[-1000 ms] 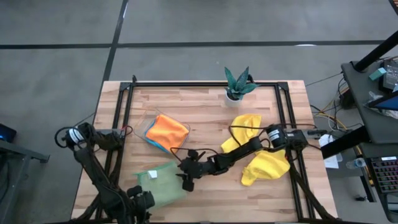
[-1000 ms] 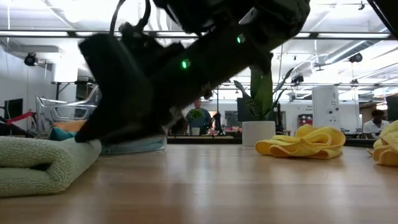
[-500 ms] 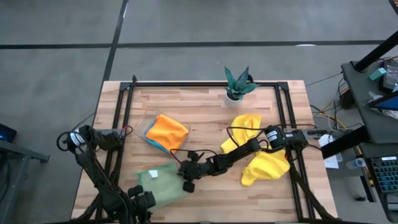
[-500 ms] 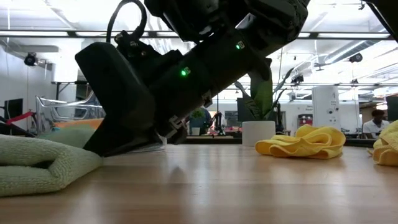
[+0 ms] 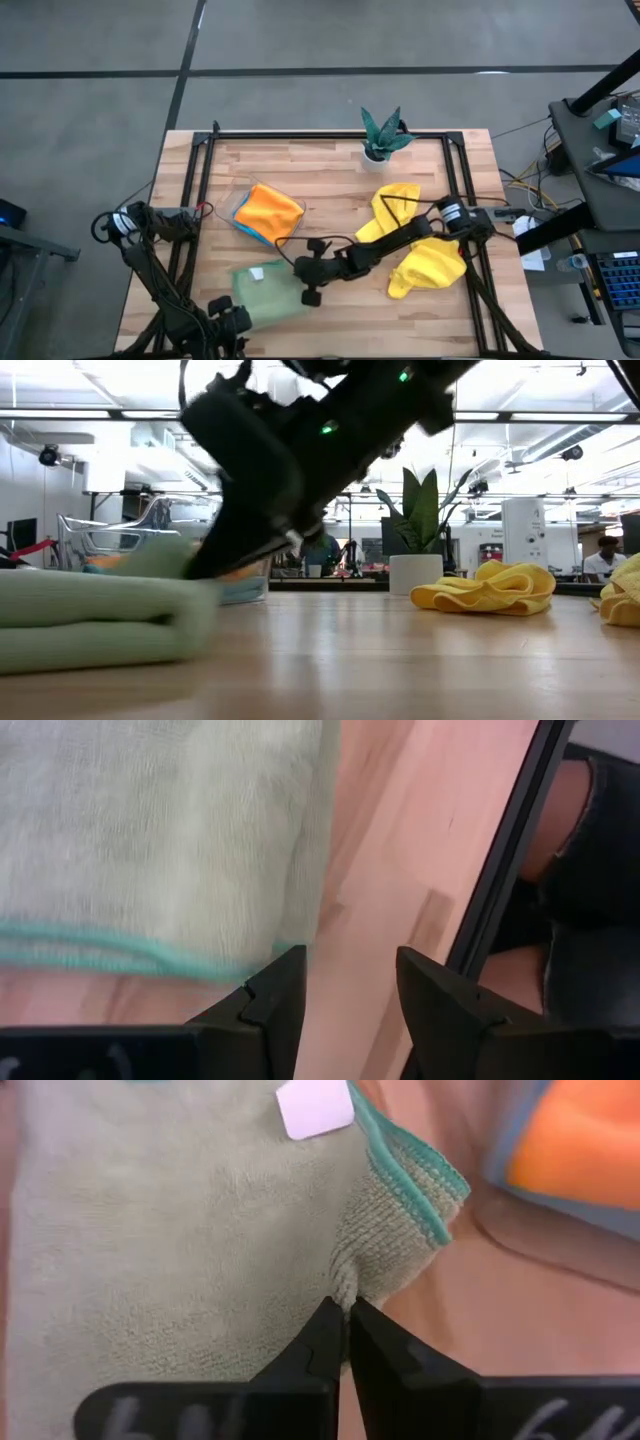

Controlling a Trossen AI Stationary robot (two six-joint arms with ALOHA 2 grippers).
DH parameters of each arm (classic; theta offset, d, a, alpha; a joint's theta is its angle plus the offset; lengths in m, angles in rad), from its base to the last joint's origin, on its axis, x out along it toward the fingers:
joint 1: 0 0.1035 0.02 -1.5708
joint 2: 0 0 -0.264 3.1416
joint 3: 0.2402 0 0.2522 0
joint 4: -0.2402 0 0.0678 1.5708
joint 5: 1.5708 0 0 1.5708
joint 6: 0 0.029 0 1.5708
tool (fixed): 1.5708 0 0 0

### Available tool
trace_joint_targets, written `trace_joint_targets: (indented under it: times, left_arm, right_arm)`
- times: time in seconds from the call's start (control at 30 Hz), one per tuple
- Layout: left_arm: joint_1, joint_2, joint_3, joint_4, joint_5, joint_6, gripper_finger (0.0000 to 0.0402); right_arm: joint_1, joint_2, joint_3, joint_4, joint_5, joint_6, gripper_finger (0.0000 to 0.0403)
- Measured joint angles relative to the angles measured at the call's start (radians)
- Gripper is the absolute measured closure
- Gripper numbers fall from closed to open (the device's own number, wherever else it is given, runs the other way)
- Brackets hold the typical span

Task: Fold microfiber towels
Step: Fold the green microfiber cloth

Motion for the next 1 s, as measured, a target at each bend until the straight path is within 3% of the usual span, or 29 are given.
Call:
trace_joint_targets:
  times: [0.27, 0.37, 0.47, 0.8, 1.0]
  left_arm:
    - [0.002, 0.0, -0.014, 0.0, -0.192, 0.058, 0.0261]
    - [0.012, 0.0, -0.016, 0.0, -0.289, 0.089, 0.0261]
    - [0.025, 0.0, -0.019, 0.001, -0.309, 0.123, 0.0261]
    - [0.034, 0.0, -0.105, 0.003, -0.319, 0.042, 0.0261]
    - [0.034, 0.0, -0.162, 0.123, -0.362, 0.043, 0.0261]
  right_arm:
    - [0.036, -0.099, -0.012, -0.321, 0.104, 0.04, 0.0394]
    - [0.044, -0.112, -0.021, -0.377, 0.104, 0.082, 0.0392]
    - [0.049, -0.114, -0.03, -0.399, 0.104, 0.106, 0.0381]
    - [0.052, -0.14, -0.041, -0.464, 0.131, 0.14, 0.0272]
    - [0.081, -0.192, -0.044, -0.563, 0.158, 0.142, 0.0214]
